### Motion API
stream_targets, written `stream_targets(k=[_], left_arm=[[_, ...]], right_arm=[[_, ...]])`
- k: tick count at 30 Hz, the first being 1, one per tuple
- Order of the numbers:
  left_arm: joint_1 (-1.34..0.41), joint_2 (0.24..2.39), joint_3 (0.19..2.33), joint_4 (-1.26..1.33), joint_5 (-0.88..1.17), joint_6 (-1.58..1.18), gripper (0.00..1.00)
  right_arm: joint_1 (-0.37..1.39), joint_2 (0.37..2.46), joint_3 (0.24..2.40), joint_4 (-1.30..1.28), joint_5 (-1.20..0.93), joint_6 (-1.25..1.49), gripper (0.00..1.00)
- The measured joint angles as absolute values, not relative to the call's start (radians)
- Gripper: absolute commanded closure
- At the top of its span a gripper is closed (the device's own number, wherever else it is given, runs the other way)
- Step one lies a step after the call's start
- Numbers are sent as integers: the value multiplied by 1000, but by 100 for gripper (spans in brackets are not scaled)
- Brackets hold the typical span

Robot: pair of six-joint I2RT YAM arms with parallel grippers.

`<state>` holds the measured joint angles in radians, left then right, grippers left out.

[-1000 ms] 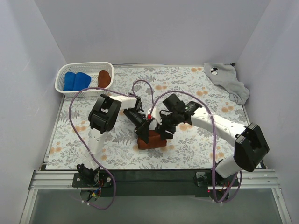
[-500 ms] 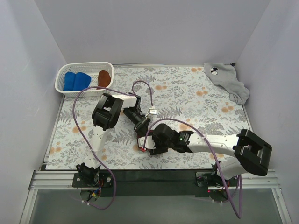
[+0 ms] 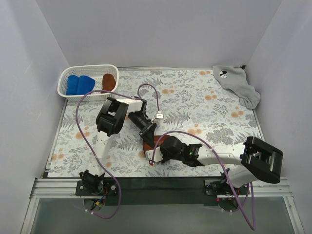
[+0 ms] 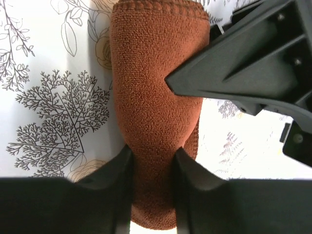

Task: Roll the towels
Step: Roll the towel

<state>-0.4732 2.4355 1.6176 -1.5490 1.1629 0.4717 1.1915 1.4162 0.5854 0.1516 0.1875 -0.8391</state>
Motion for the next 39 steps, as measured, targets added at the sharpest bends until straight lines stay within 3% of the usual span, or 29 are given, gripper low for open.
stream_targets(k=[2, 4, 5, 15, 26, 30, 31, 39], left_arm=[[-473, 2425, 1618, -1563, 1158, 467, 41], [-474, 2401, 1605, -1559, 1148, 466, 37], [-473, 2386, 1594, -1546, 1139, 468, 36], [-453, 2275, 1496, -1427, 1104, 470, 30], [-223, 2074, 1505, -1095, 925, 358, 25], [-181, 1921, 1441, -954, 831, 292, 17], [-175, 1867, 1422, -922, 805, 272, 2], [-174, 1378, 1280, -614, 647, -14, 2]], right_arm=[[1191, 1416, 585, 154, 171, -836, 86], [1183, 1416, 586, 152, 146, -830, 97], [1179, 1416, 587, 152, 138, -829, 99], [1075, 1436, 682, 14, -62, -773, 99], [930, 1506, 806, -138, -302, -703, 99], [873, 1574, 891, -222, -395, -674, 99], [858, 1595, 916, -247, -424, -667, 99], [728, 1780, 1106, -429, -667, -623, 99]])
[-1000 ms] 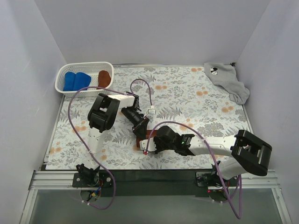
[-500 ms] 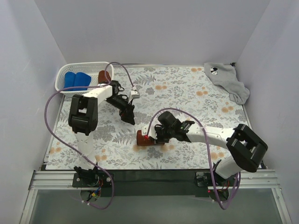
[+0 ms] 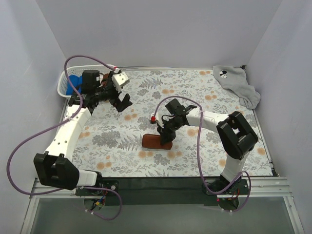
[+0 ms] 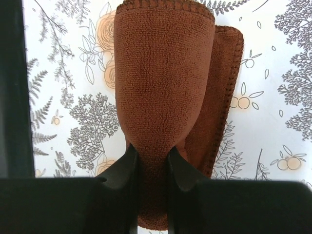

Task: Roll the towels
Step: Roll the towel

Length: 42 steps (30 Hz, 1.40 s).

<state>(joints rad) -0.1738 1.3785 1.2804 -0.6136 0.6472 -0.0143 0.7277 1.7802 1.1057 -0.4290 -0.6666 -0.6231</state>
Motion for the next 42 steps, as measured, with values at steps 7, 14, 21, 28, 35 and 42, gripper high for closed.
stream_targets(k=[7, 14, 21, 28, 35, 42], left_arm=[[-206, 1331, 1248, -587, 727, 28, 7], [-528, 1185, 916, -599, 583, 276, 9], [-706, 1095, 658, -465, 460, 462, 12], [-805, 1094, 464, -241, 376, 559, 13], [-874, 1131, 399, 3, 331, 592, 18], [-902, 1158, 358, 129, 330, 629, 27]], right_arm=[[650, 1929, 1229, -554, -843, -617, 99], [574, 2107, 1358, -715, -1052, -648, 99], [555, 2221, 1404, -835, -1198, -664, 99], [554, 2310, 1424, -936, -1299, -664, 99], [553, 2362, 1451, -1013, -1342, -670, 99], [553, 2378, 1480, -1051, -1332, -691, 99]])
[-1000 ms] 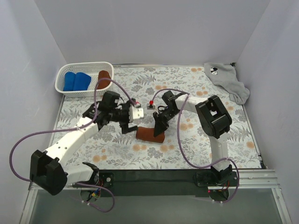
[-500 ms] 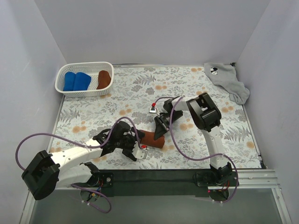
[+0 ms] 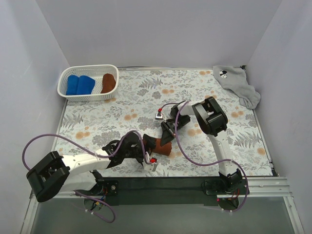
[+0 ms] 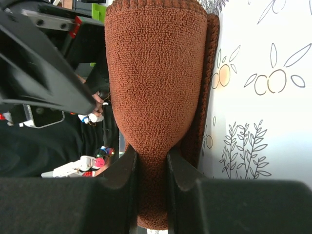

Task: Roll the towels
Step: Roll the towel

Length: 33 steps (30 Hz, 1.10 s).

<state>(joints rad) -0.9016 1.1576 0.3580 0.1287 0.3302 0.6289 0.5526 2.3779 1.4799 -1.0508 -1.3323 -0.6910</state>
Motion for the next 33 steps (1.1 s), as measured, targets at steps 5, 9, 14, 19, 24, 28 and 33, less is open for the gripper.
stream_targets(k=[5, 9, 14, 19, 24, 28, 33], left_arm=[[-912, 1236, 346, 187, 329, 649, 36], [-912, 1290, 347, 245, 327, 657, 42], [-912, 1355, 377, 281, 313, 648, 48], [-912, 1385, 392, 294, 302, 643, 56], [-913, 1394, 400, 294, 295, 643, 73], [-913, 1400, 454, 205, 296, 627, 82], [-913, 1395, 540, 33, 313, 561, 91]], right_arm=[[553, 2389, 1502, -1084, -1323, -716, 99], [553, 2394, 1514, -1103, -1312, -733, 99], [551, 2397, 1521, -1109, -1304, -739, 99], [549, 2397, 1523, -1113, -1301, -740, 99], [548, 2398, 1524, -1120, -1295, -743, 71], [536, 2388, 1519, -1148, -1299, -732, 43], [496, 2323, 1485, -1199, -1257, -730, 20]])
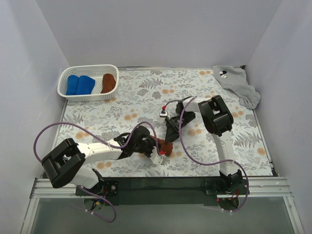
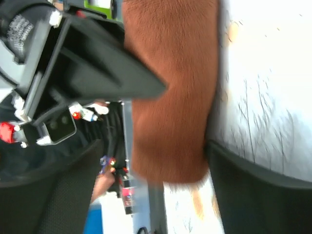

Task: Roll the towels
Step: Roll the towel, then place the rolled towel into the container

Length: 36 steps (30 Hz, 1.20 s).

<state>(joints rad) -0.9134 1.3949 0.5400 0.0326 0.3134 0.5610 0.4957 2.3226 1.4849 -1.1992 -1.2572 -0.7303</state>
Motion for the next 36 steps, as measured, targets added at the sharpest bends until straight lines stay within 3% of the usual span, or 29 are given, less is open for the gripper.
stream_targets(k=[2, 3, 4, 7, 13, 28, 36], left_arm=[[-913, 1390, 560, -24, 318, 530, 93], [-913, 1391, 575, -54, 321, 510, 94], [-913, 1394, 591, -83, 323, 489, 94], [-913, 1418, 644, -159, 327, 424, 100], [-850, 1520, 803, -311, 390, 258, 100], [-353, 1781, 1454, -708, 647, -61, 100], [46, 1953, 1897, -714, 796, -207, 100]], right_arm=[[456, 2298, 1483, -1210, -1209, -730, 18], [432, 2288, 1485, -1210, -1185, -733, 6], [402, 2281, 1491, -1215, -1162, -727, 4], [305, 2259, 1515, -1225, -1111, -741, 2], [182, 2174, 1504, -1194, -999, -765, 2], [88, 1996, 1336, -1179, -974, -786, 2], [88, 1970, 1333, -1179, -970, -786, 2]])
